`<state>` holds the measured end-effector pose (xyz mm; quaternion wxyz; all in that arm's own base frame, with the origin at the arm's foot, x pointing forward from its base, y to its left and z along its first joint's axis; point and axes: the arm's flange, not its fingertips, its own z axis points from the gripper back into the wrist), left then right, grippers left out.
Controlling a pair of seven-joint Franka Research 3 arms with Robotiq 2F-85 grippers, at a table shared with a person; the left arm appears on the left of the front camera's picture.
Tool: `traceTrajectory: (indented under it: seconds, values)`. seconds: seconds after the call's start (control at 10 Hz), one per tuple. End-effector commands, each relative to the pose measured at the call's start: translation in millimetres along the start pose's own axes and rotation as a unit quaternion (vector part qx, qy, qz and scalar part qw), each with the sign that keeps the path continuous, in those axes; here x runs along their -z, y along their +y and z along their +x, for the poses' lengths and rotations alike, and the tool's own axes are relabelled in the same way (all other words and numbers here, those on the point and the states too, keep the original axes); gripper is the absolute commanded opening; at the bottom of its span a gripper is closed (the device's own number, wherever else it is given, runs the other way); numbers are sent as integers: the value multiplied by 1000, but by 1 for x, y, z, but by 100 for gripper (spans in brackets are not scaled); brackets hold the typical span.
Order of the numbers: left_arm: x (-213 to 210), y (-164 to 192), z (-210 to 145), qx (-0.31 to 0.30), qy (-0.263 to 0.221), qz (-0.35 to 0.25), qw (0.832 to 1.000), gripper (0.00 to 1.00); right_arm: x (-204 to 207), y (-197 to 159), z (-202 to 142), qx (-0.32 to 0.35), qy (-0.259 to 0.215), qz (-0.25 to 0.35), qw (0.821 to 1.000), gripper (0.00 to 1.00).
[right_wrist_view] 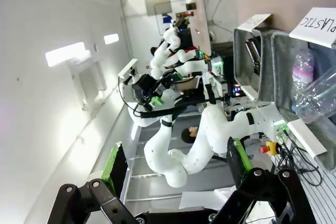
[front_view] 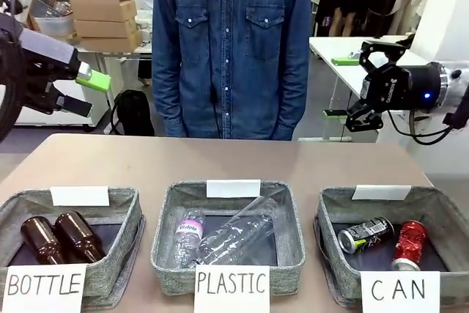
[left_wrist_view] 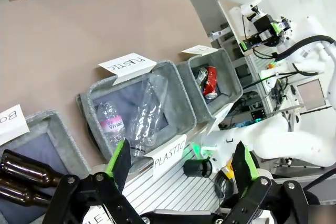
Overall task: Sort the can waste into the basket.
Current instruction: Pick up the can waste from the table and place it in the right Fabric basket.
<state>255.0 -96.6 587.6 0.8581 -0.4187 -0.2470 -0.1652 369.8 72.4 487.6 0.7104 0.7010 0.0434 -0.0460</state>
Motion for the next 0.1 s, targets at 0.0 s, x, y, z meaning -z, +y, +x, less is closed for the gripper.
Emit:
traceTrajectory:
  seconds: [0.0]
  values:
    - [-2,2,3,11,-2,-11,1000,100,-1,-2,0,-11,8,-1,1000,100]
